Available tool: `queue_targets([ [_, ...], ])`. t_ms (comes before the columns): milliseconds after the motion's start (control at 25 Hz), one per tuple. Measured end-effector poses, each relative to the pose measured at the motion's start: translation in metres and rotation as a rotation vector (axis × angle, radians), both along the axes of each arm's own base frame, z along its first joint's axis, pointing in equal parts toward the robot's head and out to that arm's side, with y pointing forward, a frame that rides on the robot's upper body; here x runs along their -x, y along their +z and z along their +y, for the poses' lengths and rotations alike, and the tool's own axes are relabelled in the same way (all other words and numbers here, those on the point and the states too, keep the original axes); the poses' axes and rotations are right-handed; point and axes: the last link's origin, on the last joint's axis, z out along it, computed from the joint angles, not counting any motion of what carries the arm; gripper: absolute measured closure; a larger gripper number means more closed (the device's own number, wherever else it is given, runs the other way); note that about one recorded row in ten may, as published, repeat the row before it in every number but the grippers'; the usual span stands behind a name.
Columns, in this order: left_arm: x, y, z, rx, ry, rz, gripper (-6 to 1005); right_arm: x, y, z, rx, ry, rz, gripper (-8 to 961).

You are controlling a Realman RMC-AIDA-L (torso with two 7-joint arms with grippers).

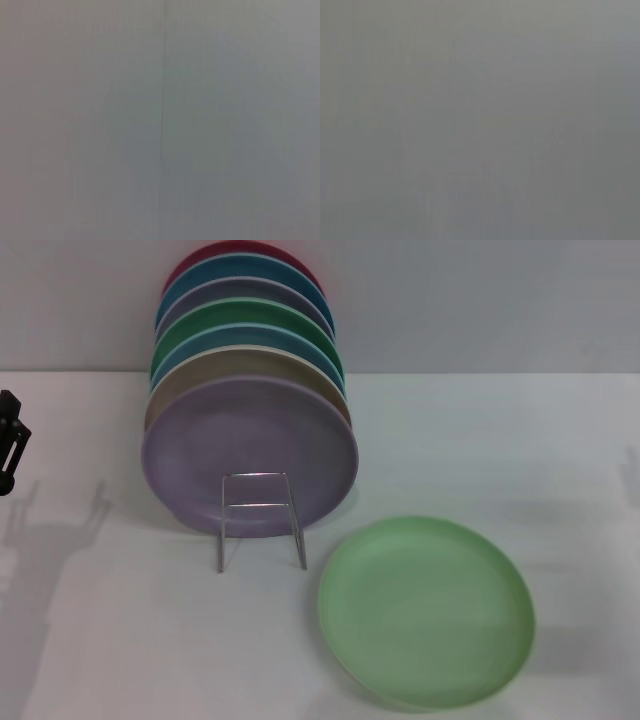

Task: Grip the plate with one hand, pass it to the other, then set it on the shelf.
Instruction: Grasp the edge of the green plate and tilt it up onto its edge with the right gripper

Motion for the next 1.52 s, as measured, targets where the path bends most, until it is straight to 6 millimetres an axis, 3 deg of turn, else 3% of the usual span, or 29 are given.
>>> queue_targets([
  [920, -0.007, 0.004, 0.012, -0.022, -0.017, -0.005, 155, -0.006, -0.009, -0.008, 0.021, -0.039, 0.039, 339],
  [1520, -0.004, 0.004, 0.003, -0.030, -0.006, -0.027, 153, 0.000, -0.010, -0.003, 0.033, -0.016, 0.037, 340],
])
